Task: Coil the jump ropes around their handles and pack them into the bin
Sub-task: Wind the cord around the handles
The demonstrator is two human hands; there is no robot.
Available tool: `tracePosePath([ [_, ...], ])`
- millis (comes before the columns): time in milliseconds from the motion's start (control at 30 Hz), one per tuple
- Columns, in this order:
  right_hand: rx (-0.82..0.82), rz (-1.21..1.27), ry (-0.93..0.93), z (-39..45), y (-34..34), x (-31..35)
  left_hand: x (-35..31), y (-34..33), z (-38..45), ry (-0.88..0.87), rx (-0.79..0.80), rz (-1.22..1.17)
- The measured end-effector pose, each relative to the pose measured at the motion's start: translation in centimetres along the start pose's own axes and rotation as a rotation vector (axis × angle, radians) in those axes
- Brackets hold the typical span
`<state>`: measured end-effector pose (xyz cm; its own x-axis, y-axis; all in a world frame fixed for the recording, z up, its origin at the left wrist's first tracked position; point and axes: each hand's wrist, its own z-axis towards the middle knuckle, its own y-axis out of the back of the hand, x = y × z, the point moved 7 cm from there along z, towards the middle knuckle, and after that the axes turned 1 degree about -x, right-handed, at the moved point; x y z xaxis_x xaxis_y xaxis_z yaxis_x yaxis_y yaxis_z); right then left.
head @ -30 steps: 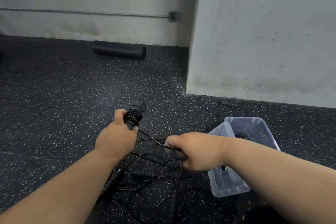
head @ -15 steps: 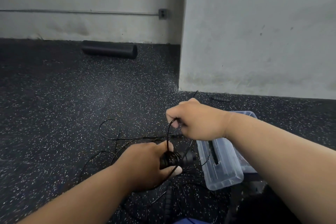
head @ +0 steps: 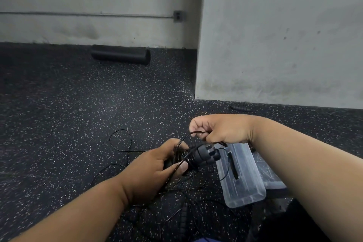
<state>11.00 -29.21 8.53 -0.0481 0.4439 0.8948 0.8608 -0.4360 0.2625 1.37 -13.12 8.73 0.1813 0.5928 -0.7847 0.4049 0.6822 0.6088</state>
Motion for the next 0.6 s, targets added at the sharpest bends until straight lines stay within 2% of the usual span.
tracePosePath([
  [100, 0.155, 0.199, -0.055, 0.0, -1.1, -0.8, -1.1, 0.1, -0.4, -0.092, -0.019, 0.124],
  [267, 0.437, 0.372, -0.081, 0.1, -5.1, -1.4, -1.9, -0.5, -0.8, -0.184, -0.058, 0.22],
  [333, 0.467, 0.428, -0.102, 0.2, -6.0, -2.5, -1.6, -0.5, -0.7, -0.177, -0.063, 0.218],
  [400, 0.351, 0.464, -0.113, 0.8, -5.4, -3.6, -1.2, -0.1, -0.6, -0.134, -0.088, 0.19],
  [533, -0.068, 0.505, -0.015, 1.6, -2.0, -2.8, -0.1, 1.8, -0.3, -0.021, -0.178, 0.177],
  [600, -0.18, 0.51, 0.042, 1.5, -1.1, -2.1, 0.4, 2.5, -0.2, 0.014, -0.181, 0.191],
])
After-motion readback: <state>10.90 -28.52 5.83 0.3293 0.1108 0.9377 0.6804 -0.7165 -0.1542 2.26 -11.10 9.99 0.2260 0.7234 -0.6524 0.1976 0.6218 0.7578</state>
